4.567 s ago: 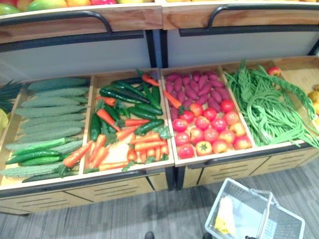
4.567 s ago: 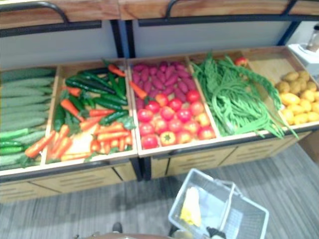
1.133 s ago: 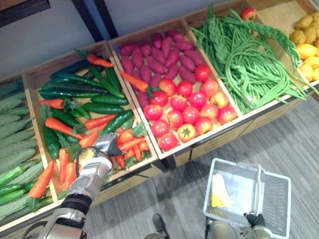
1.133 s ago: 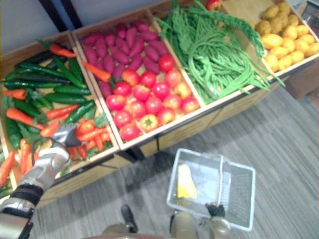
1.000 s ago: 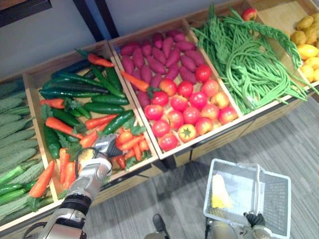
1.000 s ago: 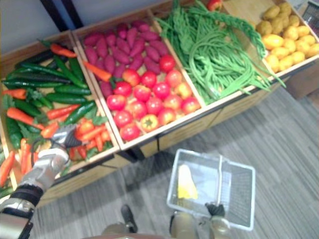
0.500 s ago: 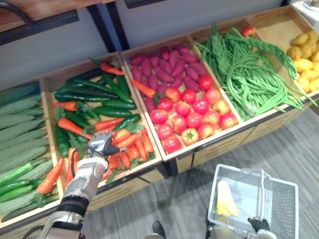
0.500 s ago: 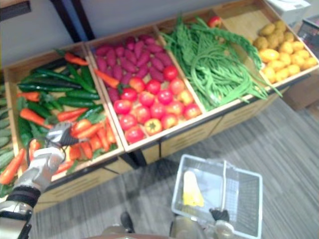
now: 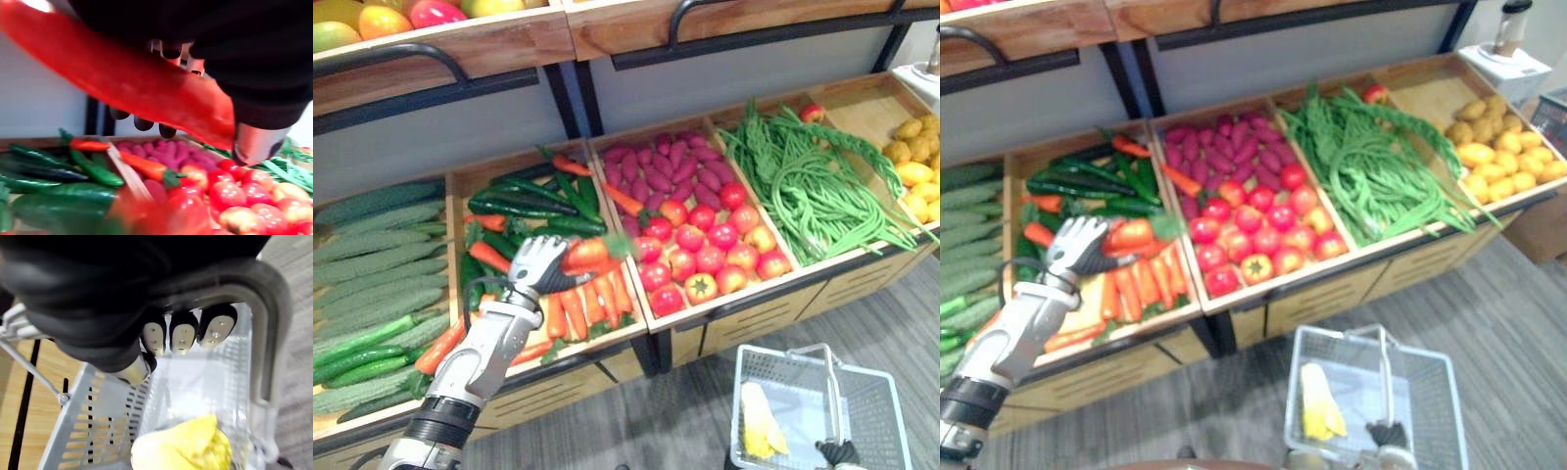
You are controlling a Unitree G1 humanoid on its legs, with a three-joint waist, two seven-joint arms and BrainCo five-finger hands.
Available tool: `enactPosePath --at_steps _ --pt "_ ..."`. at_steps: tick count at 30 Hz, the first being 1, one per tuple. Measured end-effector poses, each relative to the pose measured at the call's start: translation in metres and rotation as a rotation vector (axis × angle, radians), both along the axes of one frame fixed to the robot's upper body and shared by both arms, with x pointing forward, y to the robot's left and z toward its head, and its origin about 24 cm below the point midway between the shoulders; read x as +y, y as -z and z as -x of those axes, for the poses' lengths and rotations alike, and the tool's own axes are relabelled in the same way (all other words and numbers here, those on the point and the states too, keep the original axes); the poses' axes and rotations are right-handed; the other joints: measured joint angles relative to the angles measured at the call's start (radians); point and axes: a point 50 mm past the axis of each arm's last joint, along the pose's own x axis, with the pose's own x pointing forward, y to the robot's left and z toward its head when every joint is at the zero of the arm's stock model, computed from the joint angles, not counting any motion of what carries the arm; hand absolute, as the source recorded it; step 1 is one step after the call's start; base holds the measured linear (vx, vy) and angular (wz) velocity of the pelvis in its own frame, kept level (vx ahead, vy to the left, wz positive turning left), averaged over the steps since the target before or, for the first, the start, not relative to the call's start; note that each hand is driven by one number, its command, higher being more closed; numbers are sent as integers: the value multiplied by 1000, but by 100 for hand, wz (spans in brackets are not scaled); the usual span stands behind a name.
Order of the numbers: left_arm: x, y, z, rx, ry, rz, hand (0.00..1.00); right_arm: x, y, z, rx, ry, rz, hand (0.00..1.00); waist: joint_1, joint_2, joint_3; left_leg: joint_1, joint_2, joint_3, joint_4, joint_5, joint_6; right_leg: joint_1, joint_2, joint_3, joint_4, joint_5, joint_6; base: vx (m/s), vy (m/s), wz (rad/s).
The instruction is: Pick vegetable in the basket
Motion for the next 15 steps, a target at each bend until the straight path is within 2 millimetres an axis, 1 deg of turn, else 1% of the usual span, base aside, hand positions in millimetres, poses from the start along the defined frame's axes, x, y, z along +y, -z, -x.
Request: enactPosePath --at_steps 1,2,3,5,6,7,8,10,12,13,14,15 --pt "-7 2 2 12 38 -2 100 -12 -9 -6 -7 -51 51 100 -7 -1 -1 2 -1 13 0 0 0 -4 3 19 -1 3 4 -32 -13 -24" --pt "-10 3 3 17 56 -2 100 -17 -14 -10 -9 -81 76 100 -9 -1 -1 4 -2 22 -1 -1 -1 -8 5 29 -1 6 7 -49 -21 -43" --pt "-20 8 6 46 111 -6 100 -29 -27 -18 -28 -142 127 100 -13 -2 -1 9 -3 49 -1 -3 -2 -17 9 57 -6 15 6 -47 -19 -52" --pt "-29 12 9 67 159 -6 100 -37 -41 -29 -52 -213 181 100 -18 -3 -4 11 -2 81 -1 -4 -4 -30 17 89 -14 31 3 -53 -20 -55" --pt "-34 15 11 84 189 -3 100 -40 -50 -38 -70 -260 211 100 -25 -3 -4 14 -2 104 -1 -5 -5 -37 17 111 -20 40 3 -69 -22 -68" --pt "-43 19 14 109 236 -9 100 -42 -63 -50 -99 -337 258 100 -37 -3 -4 26 -1 137 -1 -7 -7 -44 26 143 -21 49 0 -70 -29 -69" --pt "-47 21 15 119 256 -11 100 -42 -68 -55 -108 -371 273 100 -40 -3 -4 33 1 156 -1 -8 -9 -44 30 158 -21 51 -1 -84 -51 -83" --pt "-64 28 22 163 347 -12 100 -36 -88 -72 -151 -521 318 100 -41 -2 -5 71 9 230 0 -21 -24 -46 56 223 -21 60 -3 -87 -56 -88" --pt "-73 29 24 185 400 6 100 -31 -98 -81 -180 -607 338 100 -43 -3 -6 87 13 276 7 -30 -29 -55 70 262 -18 65 -3 -65 -44 -77" --pt "-80 30 24 194 431 2 100 -26 -107 -88 -204 -671 357 100 -41 -3 -6 92 17 312 26 -45 -31 -63 78 293 -17 67 -2 -101 -70 -91" --pt "-85 32 26 209 461 0 100 -21 -113 -94 -222 -730 371 100 -42 1 -9 99 20 346 32 -53 -36 -70 87 324 -16 72 -3 -90 -57 -82" --pt "-88 32 27 217 475 5 100 -18 -116 -96 -230 -754 378 100 -42 2 -10 103 20 362 34 -57 -38 -76 92 335 -16 75 -3 -111 -60 -70"
